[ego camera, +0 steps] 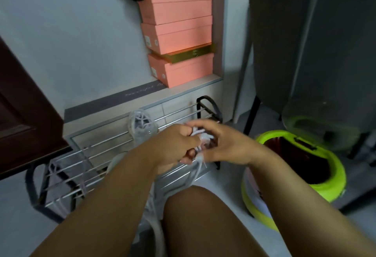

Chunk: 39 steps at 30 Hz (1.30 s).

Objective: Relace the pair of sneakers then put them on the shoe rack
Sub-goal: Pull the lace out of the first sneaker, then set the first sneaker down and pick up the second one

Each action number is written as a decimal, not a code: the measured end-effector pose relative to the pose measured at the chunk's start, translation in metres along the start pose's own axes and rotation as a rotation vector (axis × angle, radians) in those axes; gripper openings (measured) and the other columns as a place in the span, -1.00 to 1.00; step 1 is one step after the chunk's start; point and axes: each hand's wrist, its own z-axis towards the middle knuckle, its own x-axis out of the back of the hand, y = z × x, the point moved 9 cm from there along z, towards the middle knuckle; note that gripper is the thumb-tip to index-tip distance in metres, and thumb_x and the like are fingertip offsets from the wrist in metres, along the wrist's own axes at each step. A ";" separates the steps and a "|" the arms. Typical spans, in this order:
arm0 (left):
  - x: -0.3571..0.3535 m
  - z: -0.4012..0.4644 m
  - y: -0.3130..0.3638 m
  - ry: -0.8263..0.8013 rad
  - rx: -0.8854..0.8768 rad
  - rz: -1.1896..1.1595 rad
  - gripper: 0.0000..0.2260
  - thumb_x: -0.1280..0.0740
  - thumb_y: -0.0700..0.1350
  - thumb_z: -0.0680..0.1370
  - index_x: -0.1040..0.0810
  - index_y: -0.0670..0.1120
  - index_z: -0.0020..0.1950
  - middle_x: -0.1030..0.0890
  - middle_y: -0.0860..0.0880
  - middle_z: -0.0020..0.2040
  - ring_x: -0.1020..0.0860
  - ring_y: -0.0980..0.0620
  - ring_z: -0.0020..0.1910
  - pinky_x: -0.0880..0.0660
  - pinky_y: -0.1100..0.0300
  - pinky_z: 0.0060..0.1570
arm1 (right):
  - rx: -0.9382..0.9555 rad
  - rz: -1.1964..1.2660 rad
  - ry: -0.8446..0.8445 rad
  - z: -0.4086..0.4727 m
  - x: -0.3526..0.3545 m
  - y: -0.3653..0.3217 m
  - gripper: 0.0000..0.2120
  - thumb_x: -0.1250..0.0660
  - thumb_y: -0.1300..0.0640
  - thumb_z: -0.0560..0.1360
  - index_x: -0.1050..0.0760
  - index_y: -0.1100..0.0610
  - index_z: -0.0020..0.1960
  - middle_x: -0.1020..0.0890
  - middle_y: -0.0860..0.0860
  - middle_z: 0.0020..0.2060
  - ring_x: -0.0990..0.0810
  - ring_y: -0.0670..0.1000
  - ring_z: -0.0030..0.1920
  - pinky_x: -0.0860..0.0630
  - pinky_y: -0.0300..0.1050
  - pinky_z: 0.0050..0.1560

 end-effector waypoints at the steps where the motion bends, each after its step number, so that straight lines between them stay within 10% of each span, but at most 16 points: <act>1: -0.007 0.003 0.002 0.003 0.003 0.003 -0.84 -0.27 -0.20 0.59 -0.57 -0.29 0.00 -0.52 -0.19 -0.31 -0.44 0.03 -0.39 -0.39 0.30 -0.48 | -0.031 0.031 -0.001 -0.006 -0.001 0.009 -0.40 -0.54 0.25 0.30 -0.41 0.04 0.28 -0.59 0.02 0.10 -0.60 -0.06 0.07 -0.54 -0.16 0.08; 11: -0.057 0.018 0.004 -0.004 -0.089 -0.106 -0.92 -0.33 -0.26 0.53 -0.59 -0.17 -0.02 -0.65 -0.15 -0.21 -0.64 0.00 -0.23 -0.61 0.13 -0.03 | -0.246 0.033 0.502 -0.090 0.091 0.038 -0.86 -0.47 0.25 0.39 -0.55 0.24 -0.11 -0.59 0.14 -0.41 -0.47 -0.06 -0.51 -0.36 -0.24 -0.54; 17: -0.054 0.016 -0.015 0.003 -0.001 -0.111 -0.88 -0.29 -0.25 0.56 -0.59 -0.26 0.00 -0.57 -0.18 -0.23 -0.57 0.01 -0.32 -0.60 0.19 -0.26 | -0.336 -0.455 0.956 -0.142 0.200 0.018 -0.80 -0.48 0.09 0.37 -0.49 0.10 -0.13 -0.62 0.05 -0.32 -0.62 0.06 -0.33 -0.57 -0.03 -0.27; 21: -0.038 0.013 -0.022 0.059 0.027 -0.123 -0.88 -0.29 -0.24 0.55 -0.59 -0.25 0.00 -0.58 -0.19 -0.21 -0.54 0.02 -0.34 -0.56 0.23 -0.37 | -0.625 -0.651 0.775 -0.143 0.209 0.059 -0.86 -0.39 0.10 0.42 -0.51 0.08 -0.04 -0.64 0.10 -0.23 -0.63 0.09 -0.30 -0.56 -0.09 -0.21; 26: -0.015 0.005 -0.027 0.139 0.033 -0.112 -0.87 -0.28 -0.23 0.56 -0.60 -0.25 -0.02 -0.58 -0.18 -0.21 -0.52 0.01 -0.34 -0.56 0.26 -0.40 | -0.832 -0.727 0.636 -0.143 0.194 0.100 -0.44 -0.40 0.08 0.44 -0.34 0.17 0.38 -0.63 0.19 0.06 -0.61 0.19 0.04 -0.53 0.01 0.09; 39: 0.076 -0.052 -0.041 0.441 -0.052 0.002 -0.84 -0.30 -0.26 0.56 -0.57 -0.14 -0.21 -0.57 -0.09 -0.37 -0.47 0.14 -0.52 -0.45 0.26 -0.50 | -0.386 -0.620 0.237 0.007 0.018 0.034 -0.68 -0.40 -0.05 0.44 -0.52 0.05 0.13 -0.62 0.01 -0.07 -0.60 0.04 0.02 -0.42 -0.21 -0.05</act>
